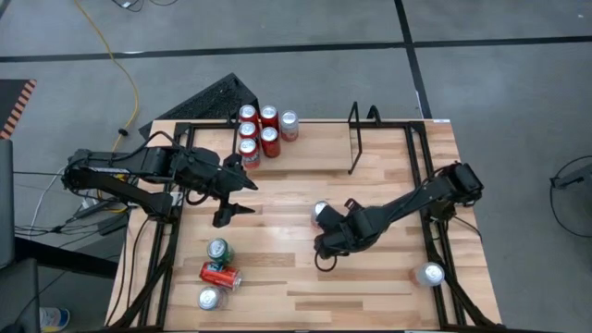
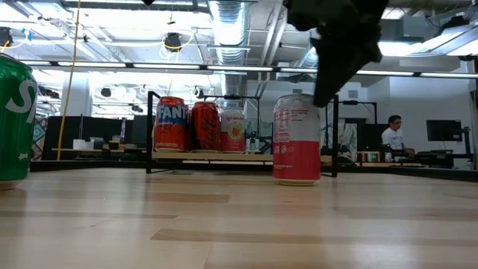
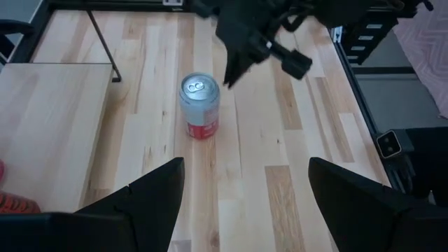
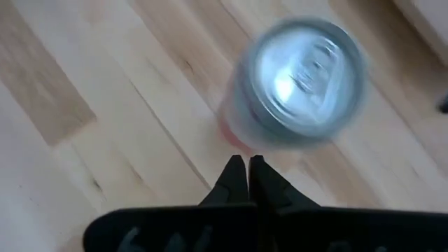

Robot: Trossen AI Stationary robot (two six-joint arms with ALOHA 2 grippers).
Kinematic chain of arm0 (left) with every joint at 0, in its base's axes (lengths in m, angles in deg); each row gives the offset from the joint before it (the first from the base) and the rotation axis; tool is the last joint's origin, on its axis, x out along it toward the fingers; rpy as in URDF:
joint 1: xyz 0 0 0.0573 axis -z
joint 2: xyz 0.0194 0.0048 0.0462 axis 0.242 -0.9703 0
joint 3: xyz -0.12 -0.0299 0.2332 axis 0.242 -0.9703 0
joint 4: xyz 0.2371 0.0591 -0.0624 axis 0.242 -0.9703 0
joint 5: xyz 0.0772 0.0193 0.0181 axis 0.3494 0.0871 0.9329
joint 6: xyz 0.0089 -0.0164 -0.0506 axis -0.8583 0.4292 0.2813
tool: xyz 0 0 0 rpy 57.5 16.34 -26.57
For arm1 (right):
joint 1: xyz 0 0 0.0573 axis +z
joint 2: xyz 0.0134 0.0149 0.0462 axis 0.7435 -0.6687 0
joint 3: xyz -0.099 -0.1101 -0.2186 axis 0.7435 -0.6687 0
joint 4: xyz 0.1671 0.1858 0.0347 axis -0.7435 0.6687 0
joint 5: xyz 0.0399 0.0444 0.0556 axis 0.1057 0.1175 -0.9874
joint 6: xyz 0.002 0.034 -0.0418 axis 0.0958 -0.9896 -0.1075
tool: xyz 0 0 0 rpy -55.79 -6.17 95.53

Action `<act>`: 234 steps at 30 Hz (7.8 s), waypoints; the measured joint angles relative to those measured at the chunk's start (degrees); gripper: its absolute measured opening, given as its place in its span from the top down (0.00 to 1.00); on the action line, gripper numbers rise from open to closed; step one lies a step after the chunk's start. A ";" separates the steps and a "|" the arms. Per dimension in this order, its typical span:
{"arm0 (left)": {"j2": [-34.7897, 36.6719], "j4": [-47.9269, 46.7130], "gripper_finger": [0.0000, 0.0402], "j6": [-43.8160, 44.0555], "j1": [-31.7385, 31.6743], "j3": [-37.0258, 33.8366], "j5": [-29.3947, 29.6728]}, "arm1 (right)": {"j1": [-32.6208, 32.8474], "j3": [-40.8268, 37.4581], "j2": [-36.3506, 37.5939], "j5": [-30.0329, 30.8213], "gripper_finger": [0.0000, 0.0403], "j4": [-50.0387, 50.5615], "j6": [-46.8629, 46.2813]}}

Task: Place canned beverage on shelf
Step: Put the pink white soda can on the shelf and align with the other pink white soda can

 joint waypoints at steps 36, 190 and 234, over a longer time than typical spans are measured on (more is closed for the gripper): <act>-7.56 1.60 0.28 -0.07 7.23 -0.01 1.77 | -2.32 9.51 -3.65 -1.38 1.00 -1.01 42.07; -46.33 19.55 0.20 -20.54 -7.81 14.88 -1.08 | 24.02 26.60 0.03 7.68 1.00 29.99 -2.19; -33.75 4.27 0.31 -44.10 -25.25 14.86 -11.06 | 26.75 26.60 0.03 15.43 1.00 28.37 -9.32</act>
